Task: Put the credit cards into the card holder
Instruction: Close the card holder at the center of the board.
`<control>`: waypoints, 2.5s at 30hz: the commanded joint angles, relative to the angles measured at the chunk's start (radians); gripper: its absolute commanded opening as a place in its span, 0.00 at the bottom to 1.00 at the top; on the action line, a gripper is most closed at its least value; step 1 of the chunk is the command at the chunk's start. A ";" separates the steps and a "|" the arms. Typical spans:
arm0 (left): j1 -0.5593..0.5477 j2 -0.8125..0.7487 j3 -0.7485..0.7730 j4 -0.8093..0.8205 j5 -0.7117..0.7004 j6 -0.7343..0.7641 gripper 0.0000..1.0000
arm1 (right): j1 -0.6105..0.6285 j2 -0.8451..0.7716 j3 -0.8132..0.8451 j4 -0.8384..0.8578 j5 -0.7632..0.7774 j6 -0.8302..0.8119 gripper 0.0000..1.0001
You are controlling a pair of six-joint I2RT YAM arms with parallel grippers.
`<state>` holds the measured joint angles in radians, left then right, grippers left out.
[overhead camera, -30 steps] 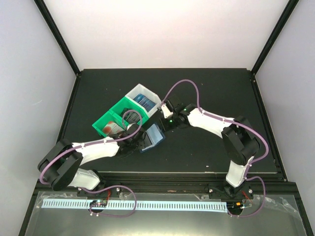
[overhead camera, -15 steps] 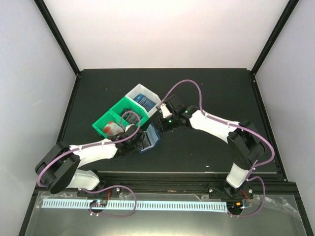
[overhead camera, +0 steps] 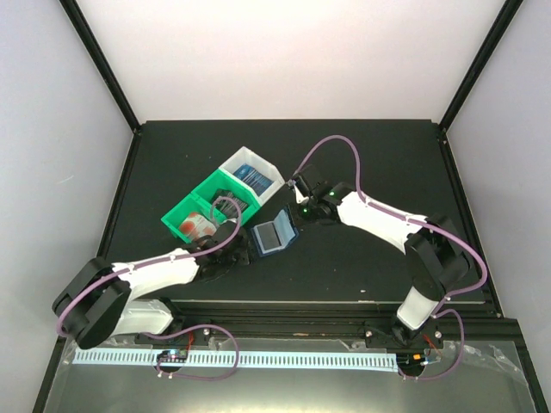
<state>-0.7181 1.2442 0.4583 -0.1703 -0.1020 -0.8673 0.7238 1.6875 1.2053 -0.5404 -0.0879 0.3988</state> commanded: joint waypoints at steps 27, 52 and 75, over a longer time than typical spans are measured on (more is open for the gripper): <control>0.021 0.275 0.108 -0.003 0.052 0.024 0.18 | 0.109 0.091 0.045 0.159 -0.328 0.102 0.14; 0.022 0.043 -0.008 -0.011 -0.049 -0.012 0.17 | 0.041 -0.206 -0.191 0.342 -0.068 0.160 0.40; 0.026 0.136 0.040 -0.060 -0.038 -0.001 0.20 | -0.098 0.096 -0.110 0.241 -0.230 0.012 0.37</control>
<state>-0.6998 1.3376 0.4870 -0.1745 -0.1352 -0.8711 0.6029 1.7958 1.0756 -0.3599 -0.1692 0.4591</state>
